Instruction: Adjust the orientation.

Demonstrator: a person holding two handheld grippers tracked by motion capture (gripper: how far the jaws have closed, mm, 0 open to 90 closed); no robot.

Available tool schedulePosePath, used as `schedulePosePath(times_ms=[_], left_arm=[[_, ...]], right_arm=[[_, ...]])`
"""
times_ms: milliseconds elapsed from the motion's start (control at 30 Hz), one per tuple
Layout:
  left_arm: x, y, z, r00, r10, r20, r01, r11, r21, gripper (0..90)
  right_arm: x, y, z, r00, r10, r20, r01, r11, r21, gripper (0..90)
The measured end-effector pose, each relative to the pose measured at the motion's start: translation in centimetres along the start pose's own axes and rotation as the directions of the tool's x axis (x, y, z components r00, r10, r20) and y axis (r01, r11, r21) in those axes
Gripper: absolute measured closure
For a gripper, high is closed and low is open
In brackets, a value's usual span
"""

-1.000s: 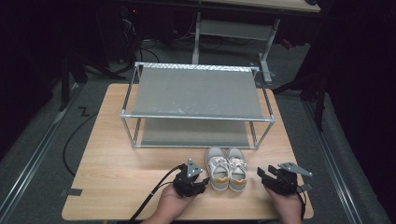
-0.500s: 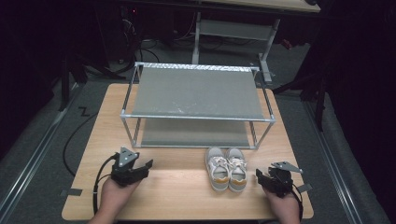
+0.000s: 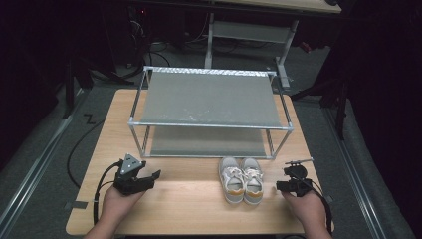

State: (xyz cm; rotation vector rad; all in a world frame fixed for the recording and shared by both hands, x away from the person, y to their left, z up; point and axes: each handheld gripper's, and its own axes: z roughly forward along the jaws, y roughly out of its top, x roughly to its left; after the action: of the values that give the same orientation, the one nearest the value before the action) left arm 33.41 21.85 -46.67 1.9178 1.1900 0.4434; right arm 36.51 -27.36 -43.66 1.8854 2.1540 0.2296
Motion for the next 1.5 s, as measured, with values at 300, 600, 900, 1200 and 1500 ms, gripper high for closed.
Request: schedulePosePath(times_ms=[300,600,900,1200,1500], left_arm=[[0.5,0.0,0.3,0.9997,-0.019,0.016,0.019,0.9998,-0.006,32.8],[0.4,0.0,0.6,0.9997,-0.016,0.019,0.016,0.9999,0.001,32.8],[0.2,-0.1,0.7,0.9998,-0.005,0.02,0.004,0.9999,0.01,32.8],[-0.1,-0.2,1.0,0.9999,0.002,0.016,-0.003,0.9997,0.023,32.8],[-0.3,-0.3,1.3,0.9996,0.024,0.014,-0.024,0.9991,0.035,32.9]], right_arm=[[-0.4,2.3,-0.5,0.9971,0.065,0.039,-0.073,0.965,0.251,47.0],[0.6,4.1,0.2,0.9974,0.01,0.072,-0.039,0.91,0.412,53.2],[-0.5,4.1,-0.8,0.9858,0.168,-0.001,-0.151,0.888,0.435,52.5],[2.8,5.3,-6.0,0.9916,0.107,-0.073,-0.072,0.924,0.374,52.3],[8.1,6.4,-6.8,0.9915,0.031,-0.126,0.016,0.935,0.356,53.5]])
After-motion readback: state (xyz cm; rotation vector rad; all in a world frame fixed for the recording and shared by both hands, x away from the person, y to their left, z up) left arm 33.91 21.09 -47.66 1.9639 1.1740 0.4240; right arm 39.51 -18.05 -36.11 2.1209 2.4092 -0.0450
